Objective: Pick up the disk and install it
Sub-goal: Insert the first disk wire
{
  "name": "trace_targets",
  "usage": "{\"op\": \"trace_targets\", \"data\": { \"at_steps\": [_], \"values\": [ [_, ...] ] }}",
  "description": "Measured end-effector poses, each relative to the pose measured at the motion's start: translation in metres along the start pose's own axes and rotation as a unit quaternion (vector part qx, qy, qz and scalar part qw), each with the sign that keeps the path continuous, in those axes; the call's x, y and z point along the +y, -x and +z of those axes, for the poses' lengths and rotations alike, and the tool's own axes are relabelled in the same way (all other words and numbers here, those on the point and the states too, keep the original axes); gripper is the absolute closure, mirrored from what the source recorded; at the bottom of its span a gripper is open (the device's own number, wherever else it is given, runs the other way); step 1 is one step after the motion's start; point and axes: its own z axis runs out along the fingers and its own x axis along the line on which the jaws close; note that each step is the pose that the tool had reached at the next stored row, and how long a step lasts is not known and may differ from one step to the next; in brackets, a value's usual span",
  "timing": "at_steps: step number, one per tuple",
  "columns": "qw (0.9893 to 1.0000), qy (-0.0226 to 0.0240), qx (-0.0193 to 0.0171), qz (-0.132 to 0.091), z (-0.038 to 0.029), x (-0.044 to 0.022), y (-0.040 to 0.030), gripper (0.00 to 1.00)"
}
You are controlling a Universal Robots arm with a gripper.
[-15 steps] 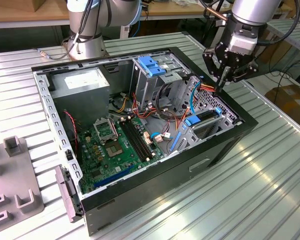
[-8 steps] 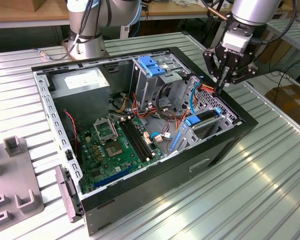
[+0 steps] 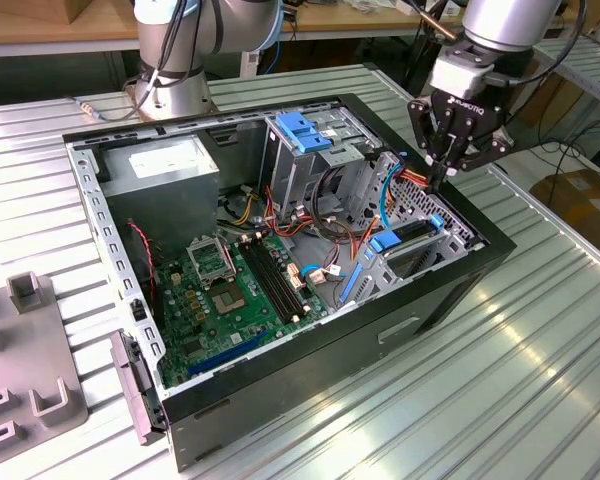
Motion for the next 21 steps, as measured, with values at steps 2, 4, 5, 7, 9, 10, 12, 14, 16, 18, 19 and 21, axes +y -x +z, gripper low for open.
{"op": "trace_targets", "data": {
  "at_steps": [2,4,5,7,9,10,12,14,16,18,19,21],
  "values": [
    [1.0,0.0014,0.0016,0.009,0.0003,0.0001,0.0,0.84],
    [0.9997,0.0032,0.0033,0.022,0.0005,0.001,0.0003,0.84],
    [0.9997,0.0036,0.0034,0.026,0.0005,0.0013,0.0004,0.84],
    [0.9993,0.0048,0.0038,0.036,0.0005,0.0023,0.0006,0.84],
    [0.9992,0.0051,0.0039,0.039,-0.0003,0.0117,0.0044,0.84],
    [0.9992,0.0052,0.004,0.039,-0.0006,0.0155,0.0062,0.84],
    [0.999,0.0057,0.0041,0.043,-0.0006,0.0182,0.0071,0.84],
    [0.9965,0.0103,0.0057,0.083,0.0036,0.0185,0.0077,0.84],
    [0.9957,0.0113,0.006,0.092,0.0044,0.0186,0.0077,0.84],
    [0.9948,0.0124,0.0063,0.101,0.0056,0.0192,0.0066,0.84],
    [0.9944,0.0128,0.0064,0.105,0.0061,0.0198,0.004,0.84],
    [0.994,0.0132,0.0066,0.108,0.0067,0.0214,-0.0018,0.84]
  ]
}}
